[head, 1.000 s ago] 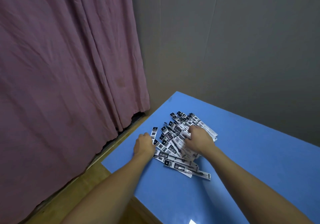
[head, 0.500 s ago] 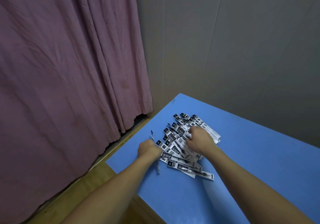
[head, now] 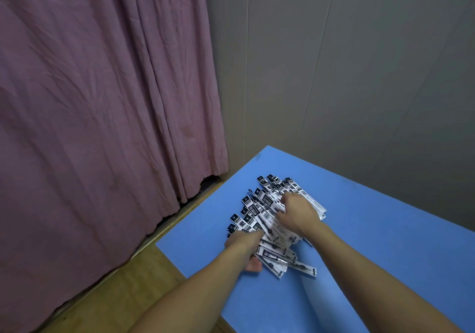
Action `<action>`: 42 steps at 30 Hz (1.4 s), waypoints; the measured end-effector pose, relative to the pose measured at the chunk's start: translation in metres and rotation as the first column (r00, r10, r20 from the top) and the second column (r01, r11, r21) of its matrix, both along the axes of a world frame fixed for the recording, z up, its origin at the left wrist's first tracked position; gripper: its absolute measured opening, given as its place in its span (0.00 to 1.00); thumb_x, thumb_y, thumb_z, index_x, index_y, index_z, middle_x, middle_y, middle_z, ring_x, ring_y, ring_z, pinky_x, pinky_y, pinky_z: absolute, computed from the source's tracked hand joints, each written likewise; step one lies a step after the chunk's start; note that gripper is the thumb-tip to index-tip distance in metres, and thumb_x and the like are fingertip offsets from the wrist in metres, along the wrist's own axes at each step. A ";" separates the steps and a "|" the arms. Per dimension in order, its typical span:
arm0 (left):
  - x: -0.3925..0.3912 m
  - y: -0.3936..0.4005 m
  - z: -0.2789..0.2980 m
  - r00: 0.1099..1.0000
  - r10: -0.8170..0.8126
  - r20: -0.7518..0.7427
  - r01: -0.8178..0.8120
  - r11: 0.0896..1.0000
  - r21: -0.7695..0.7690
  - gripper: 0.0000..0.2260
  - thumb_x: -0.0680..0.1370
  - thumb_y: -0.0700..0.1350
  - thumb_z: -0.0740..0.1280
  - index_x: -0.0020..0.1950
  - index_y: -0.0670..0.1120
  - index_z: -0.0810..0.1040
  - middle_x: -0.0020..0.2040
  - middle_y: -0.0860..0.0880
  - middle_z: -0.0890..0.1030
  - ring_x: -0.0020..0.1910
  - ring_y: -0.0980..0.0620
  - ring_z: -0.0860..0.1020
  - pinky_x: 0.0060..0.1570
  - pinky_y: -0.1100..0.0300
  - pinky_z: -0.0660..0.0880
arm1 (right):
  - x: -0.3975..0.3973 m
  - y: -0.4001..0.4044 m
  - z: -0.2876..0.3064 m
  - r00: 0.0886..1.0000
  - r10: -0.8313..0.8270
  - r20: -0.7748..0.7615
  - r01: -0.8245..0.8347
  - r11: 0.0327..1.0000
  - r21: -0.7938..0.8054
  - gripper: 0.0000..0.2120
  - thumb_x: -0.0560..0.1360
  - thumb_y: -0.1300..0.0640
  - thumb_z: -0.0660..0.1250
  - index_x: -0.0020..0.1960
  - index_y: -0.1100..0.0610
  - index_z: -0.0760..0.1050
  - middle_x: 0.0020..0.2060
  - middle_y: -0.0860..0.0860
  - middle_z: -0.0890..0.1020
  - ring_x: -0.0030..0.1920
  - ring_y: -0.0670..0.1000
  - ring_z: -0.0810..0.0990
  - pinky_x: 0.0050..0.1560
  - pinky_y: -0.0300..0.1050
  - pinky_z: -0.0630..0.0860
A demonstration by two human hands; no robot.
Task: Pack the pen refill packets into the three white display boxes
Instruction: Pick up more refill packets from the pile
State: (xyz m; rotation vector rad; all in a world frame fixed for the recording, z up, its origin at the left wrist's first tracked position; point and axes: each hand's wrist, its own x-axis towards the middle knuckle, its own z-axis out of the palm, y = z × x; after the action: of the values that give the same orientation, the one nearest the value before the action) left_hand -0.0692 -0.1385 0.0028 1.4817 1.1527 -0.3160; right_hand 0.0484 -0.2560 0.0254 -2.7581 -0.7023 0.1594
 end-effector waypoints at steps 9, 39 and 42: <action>0.014 0.016 0.001 0.993 -0.116 -0.028 0.119 0.943 0.312 0.09 0.77 0.35 0.60 0.57 0.40 0.73 0.50 0.42 0.79 0.33 0.43 0.83 0.31 0.49 0.83 | 0.006 -0.001 0.001 1.000 0.003 -0.003 -0.003 1.000 -0.004 0.14 0.75 0.54 0.66 0.59 0.55 0.72 0.55 0.53 0.76 0.53 0.53 0.75 0.51 0.47 0.76; 0.024 0.048 -0.001 0.997 0.068 -0.025 -0.062 0.982 0.180 0.19 0.72 0.29 0.69 0.62 0.38 0.75 0.46 0.40 0.78 0.30 0.44 0.78 0.31 0.46 0.81 | 0.010 -0.006 -0.001 0.999 0.048 -0.011 -0.048 0.999 0.003 0.10 0.75 0.56 0.64 0.55 0.56 0.72 0.52 0.52 0.75 0.51 0.52 0.75 0.50 0.47 0.77; 0.020 0.055 0.001 0.988 0.145 0.046 -0.150 0.982 0.112 0.10 0.71 0.28 0.70 0.50 0.37 0.76 0.40 0.42 0.75 0.34 0.44 0.77 0.39 0.46 0.82 | 0.009 -0.002 -0.001 0.998 0.057 -0.012 -0.056 0.998 0.015 0.13 0.75 0.55 0.64 0.58 0.56 0.73 0.54 0.53 0.76 0.52 0.52 0.75 0.51 0.46 0.76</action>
State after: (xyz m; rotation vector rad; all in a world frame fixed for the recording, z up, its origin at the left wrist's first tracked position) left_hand -0.0488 -0.0839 0.0039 1.4864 1.2607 -0.1210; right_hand 0.0578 -0.2580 0.0240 -2.7227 -0.7754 0.1832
